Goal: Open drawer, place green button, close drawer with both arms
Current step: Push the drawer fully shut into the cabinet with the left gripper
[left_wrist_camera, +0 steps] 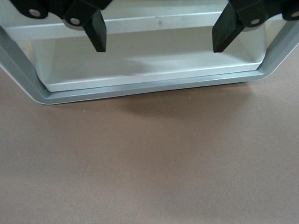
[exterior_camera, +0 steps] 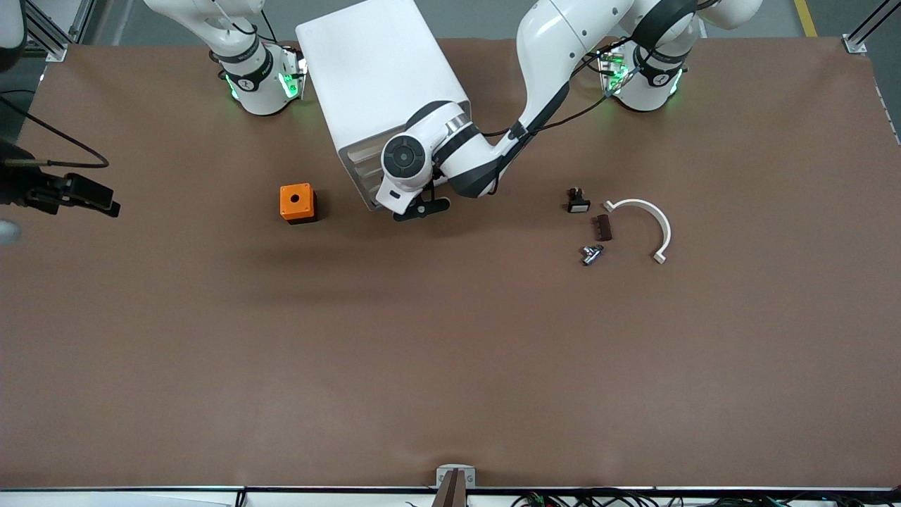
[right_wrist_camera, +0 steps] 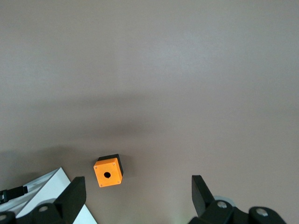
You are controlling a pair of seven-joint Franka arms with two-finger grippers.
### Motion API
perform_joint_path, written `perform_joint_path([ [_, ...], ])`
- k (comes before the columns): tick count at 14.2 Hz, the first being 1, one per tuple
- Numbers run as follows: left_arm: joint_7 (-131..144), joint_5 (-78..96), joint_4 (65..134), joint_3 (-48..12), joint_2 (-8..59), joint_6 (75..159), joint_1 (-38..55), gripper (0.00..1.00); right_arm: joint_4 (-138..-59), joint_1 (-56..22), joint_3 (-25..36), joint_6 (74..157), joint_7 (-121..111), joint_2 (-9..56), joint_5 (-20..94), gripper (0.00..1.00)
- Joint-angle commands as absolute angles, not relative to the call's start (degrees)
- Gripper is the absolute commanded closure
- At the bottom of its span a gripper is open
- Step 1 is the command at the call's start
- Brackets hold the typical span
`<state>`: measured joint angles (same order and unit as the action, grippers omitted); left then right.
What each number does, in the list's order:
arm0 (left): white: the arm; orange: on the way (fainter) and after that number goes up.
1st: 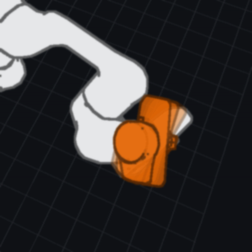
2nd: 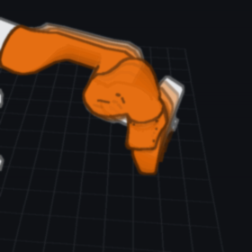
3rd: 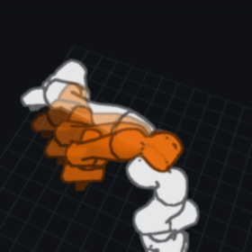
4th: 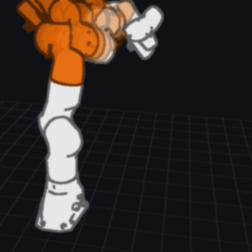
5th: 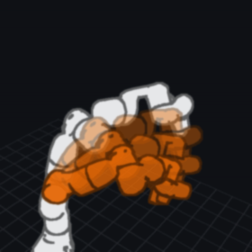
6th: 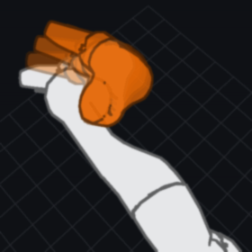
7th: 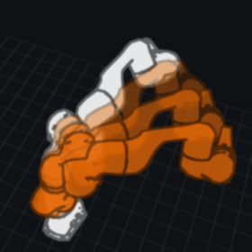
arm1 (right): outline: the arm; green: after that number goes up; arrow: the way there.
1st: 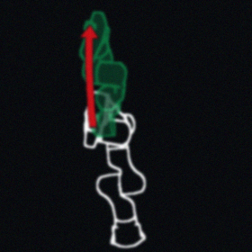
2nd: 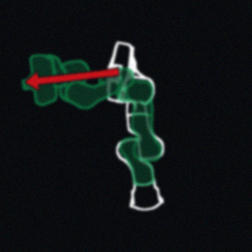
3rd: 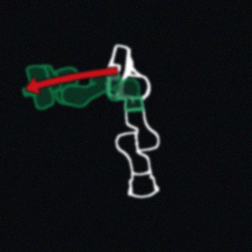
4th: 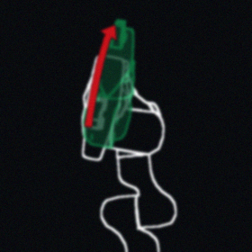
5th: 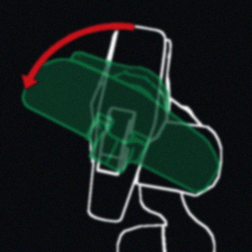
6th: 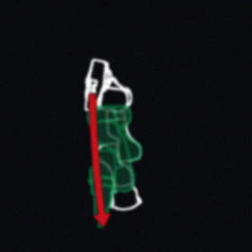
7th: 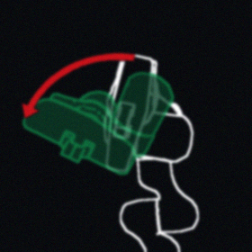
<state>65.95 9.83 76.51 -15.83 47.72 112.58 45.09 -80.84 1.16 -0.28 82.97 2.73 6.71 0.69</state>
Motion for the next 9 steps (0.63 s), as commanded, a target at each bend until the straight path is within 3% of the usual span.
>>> perform_joint_path([
  [1,65.92,11.34,76.64,-16.17,47.64,112.24,45.18,0.00,-84.81,0.61,-0.26,83.23,2.99,2.65,0.70,0.00],
  [9,66.09,11.25,76.55,-16.08,44.13,112.15,39.83,0.00,-89.21,0.35,-0.26,82.53,2.90,-3.60,0.70,0.00],
])
